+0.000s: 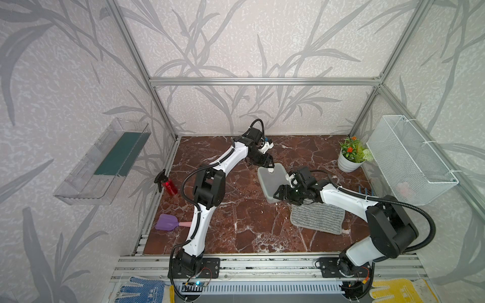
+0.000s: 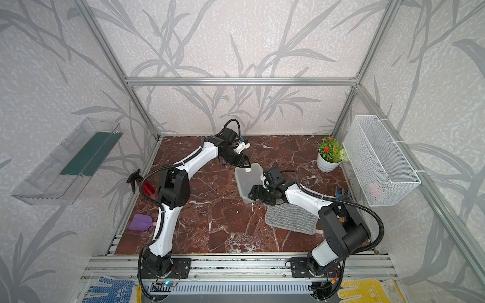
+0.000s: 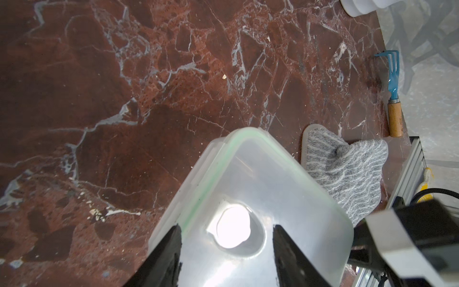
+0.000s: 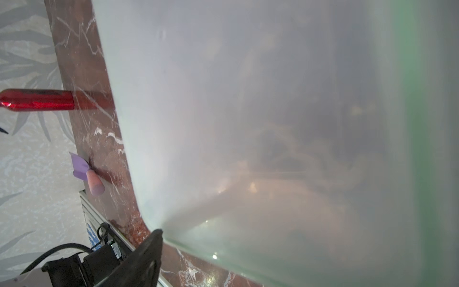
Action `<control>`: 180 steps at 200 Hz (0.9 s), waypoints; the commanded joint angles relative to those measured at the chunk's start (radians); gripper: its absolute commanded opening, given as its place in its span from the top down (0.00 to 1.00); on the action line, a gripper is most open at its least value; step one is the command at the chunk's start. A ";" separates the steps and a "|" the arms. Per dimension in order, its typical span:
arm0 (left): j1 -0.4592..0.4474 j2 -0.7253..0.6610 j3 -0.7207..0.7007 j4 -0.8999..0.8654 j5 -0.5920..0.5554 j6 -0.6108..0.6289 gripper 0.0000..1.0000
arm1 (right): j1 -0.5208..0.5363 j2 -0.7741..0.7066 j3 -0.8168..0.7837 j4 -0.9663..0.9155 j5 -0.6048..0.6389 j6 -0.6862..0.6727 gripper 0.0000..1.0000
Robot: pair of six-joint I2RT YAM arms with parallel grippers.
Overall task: Wipe the insides of the lunch boxes
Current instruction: Adjust the lunch box at the center of the board.
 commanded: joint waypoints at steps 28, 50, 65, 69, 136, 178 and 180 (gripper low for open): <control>-0.021 -0.079 -0.280 -0.047 -0.034 -0.088 0.44 | -0.083 0.052 0.082 0.065 -0.050 -0.109 0.21; -0.024 -0.136 -0.367 -0.029 -0.057 -0.113 0.44 | -0.120 0.080 0.089 0.093 -0.075 -0.128 0.19; -0.026 -0.180 -0.428 -0.023 -0.076 -0.126 0.44 | -0.143 0.104 0.097 0.129 -0.112 -0.133 0.19; -0.026 -0.194 -0.444 -0.021 -0.079 -0.129 0.44 | -0.148 0.110 0.100 0.138 -0.121 -0.134 0.19; -0.030 -0.352 -0.602 -0.016 -0.119 -0.179 0.44 | -0.180 0.218 0.174 0.196 -0.197 -0.160 0.19; -0.031 -0.383 -0.545 -0.067 -0.137 -0.184 0.44 | -0.236 0.231 0.205 0.139 -0.222 -0.206 0.19; -0.031 -0.383 -0.540 -0.071 -0.140 -0.184 0.44 | -0.238 0.230 0.204 0.137 -0.224 -0.208 0.18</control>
